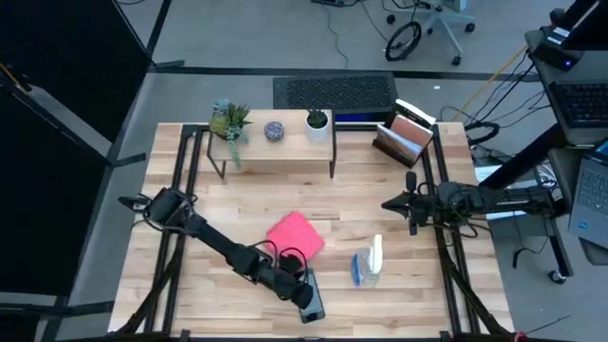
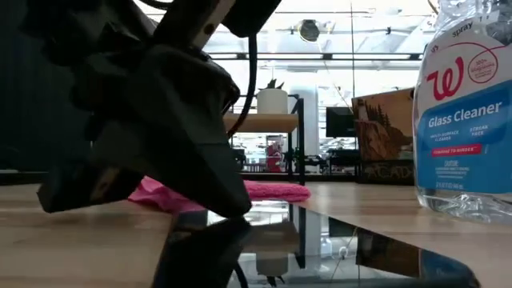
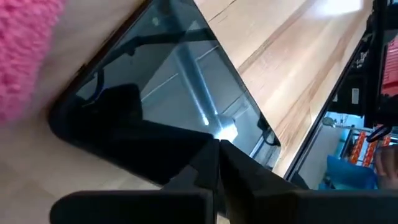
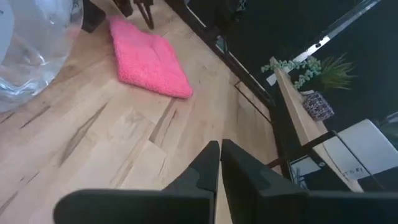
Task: Apply microfiber cloth
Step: Prepare the cellphone
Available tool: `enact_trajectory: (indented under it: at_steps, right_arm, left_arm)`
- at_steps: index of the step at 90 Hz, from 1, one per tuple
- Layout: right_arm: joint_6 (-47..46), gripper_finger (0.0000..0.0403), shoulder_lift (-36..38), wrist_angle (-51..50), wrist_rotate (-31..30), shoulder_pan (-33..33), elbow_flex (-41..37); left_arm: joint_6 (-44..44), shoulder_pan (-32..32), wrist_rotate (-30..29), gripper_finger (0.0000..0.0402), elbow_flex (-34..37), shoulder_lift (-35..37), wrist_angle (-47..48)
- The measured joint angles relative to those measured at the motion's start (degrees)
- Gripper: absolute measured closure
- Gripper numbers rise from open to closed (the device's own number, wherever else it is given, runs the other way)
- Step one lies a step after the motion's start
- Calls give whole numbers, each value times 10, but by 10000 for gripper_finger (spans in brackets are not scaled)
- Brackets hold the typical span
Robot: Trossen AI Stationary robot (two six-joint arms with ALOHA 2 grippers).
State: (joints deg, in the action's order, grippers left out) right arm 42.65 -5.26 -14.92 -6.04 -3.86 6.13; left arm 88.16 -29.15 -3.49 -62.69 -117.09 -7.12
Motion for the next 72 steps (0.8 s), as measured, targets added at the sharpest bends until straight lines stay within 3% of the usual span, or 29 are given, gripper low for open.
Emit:
enact_trajectory:
  at_steps: [56,72]
  right_arm:
    - [1,401,0,-2,0,0,0]
    - [55,401,0,-2,-1,0,0]
  left_arm:
    - [-185,130,-30,401,2,-6,3]
    - [-216,142,-23,401,5,4,-5]
